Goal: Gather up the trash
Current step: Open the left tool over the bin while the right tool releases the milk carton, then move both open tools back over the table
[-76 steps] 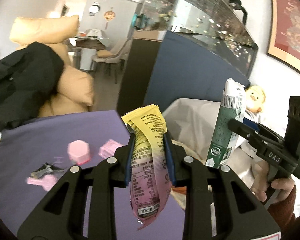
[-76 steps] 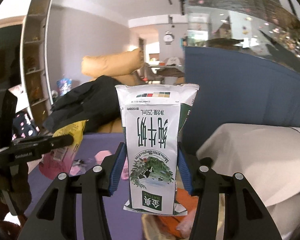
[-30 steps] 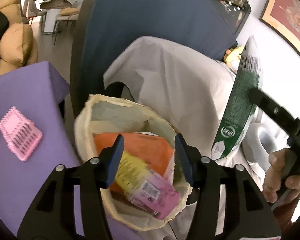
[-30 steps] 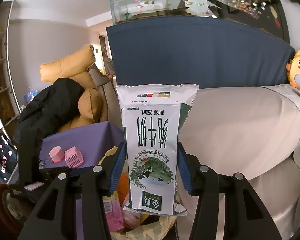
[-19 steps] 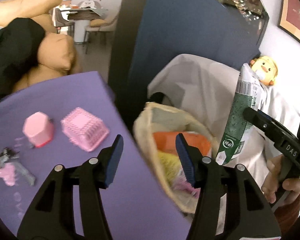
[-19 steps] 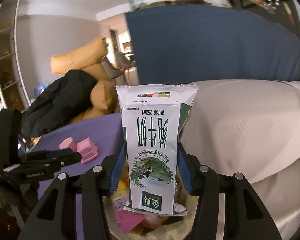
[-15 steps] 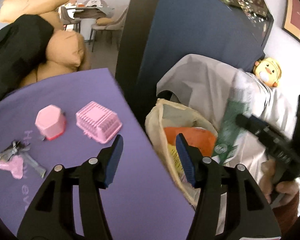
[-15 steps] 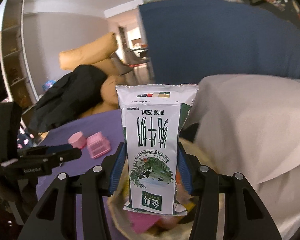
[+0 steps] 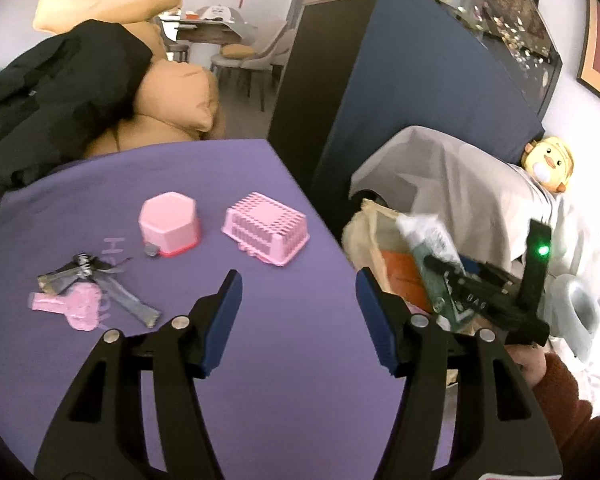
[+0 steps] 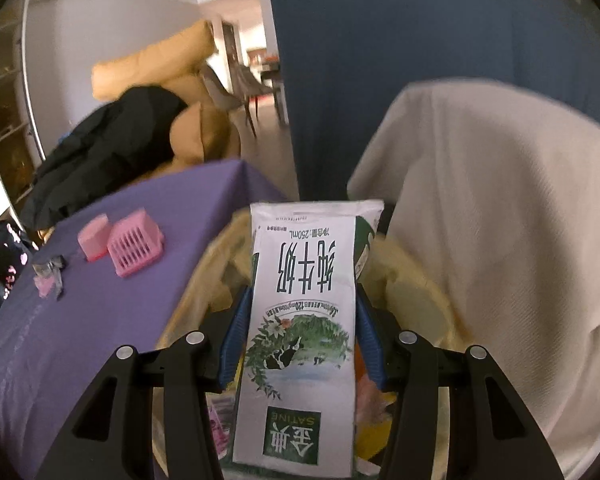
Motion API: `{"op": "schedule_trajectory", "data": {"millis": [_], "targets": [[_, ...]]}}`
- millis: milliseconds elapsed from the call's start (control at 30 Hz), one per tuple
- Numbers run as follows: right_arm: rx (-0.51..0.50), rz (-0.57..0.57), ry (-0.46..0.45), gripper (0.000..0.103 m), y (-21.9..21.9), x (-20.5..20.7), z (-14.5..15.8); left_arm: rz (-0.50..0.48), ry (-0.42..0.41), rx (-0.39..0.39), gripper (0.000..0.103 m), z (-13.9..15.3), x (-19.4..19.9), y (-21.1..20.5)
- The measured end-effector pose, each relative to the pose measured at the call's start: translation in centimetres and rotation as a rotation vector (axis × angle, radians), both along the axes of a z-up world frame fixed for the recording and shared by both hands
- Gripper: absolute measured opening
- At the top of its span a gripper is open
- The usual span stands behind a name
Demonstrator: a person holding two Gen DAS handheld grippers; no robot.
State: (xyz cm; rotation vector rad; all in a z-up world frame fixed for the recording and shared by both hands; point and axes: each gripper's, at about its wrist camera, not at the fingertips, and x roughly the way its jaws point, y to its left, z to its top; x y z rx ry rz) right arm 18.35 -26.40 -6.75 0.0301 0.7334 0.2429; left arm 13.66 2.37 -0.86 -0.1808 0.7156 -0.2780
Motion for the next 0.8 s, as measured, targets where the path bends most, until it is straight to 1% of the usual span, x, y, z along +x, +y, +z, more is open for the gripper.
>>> {"op": "schedule_trajectory", "data": {"millis": [67, 200, 267, 333, 467, 567, 633, 667, 800], "targets": [[-0.04, -0.011, 0.073, 0.047, 0.5, 0.6, -1.6, 0.021, 0.009, -0.012, 0.056, -0.3, -0.1, 1.1], [-0.037, -0.056, 0.187, 0.047, -0.4, 2.2, -3.4, 0.056, 0.028, -0.03, 0.056, -1.1, -0.2, 2.8], [-0.04, -0.055, 0.215, 0.047, -0.4, 2.5, -4.2, 0.072, 0.036, -0.036, 0.056, -1.6, -0.4, 3.6], [-0.066, -0.047, 0.232, 0.047, 0.0, 2.6, -4.5, 0.084, 0.039, -0.035, 0.056, -1.9, -0.6, 4.2], [-0.088, -0.043, 0.238, 0.047, 0.8, 2.3, -3.9, 0.107, 0.047, -0.025, 0.059, -2.6, -1.1, 5.6], [-0.137, -0.091, 0.201, 0.048, 1.1, 1.5, -2.6, 0.11, 0.048, -0.033, 0.061, -2.9, -1.5, 6.7], [-0.173, -0.111, 0.171, 0.058, 1.2, 1.2, -1.5, 0.116, 0.049, -0.039, 0.062, -3.1, -1.8, 7.4], [-0.173, -0.113, 0.158, 0.065, 1.2, 1.2, -0.7, 0.121, 0.048, -0.043, 0.062, -3.1, -2.0, 7.7], [-0.16, -0.088, 0.11, 0.068, 1.7, 0.2, 1.7, 0.153, 0.046, -0.072, 0.062, -3.4, -2.5, 9.4]]}}
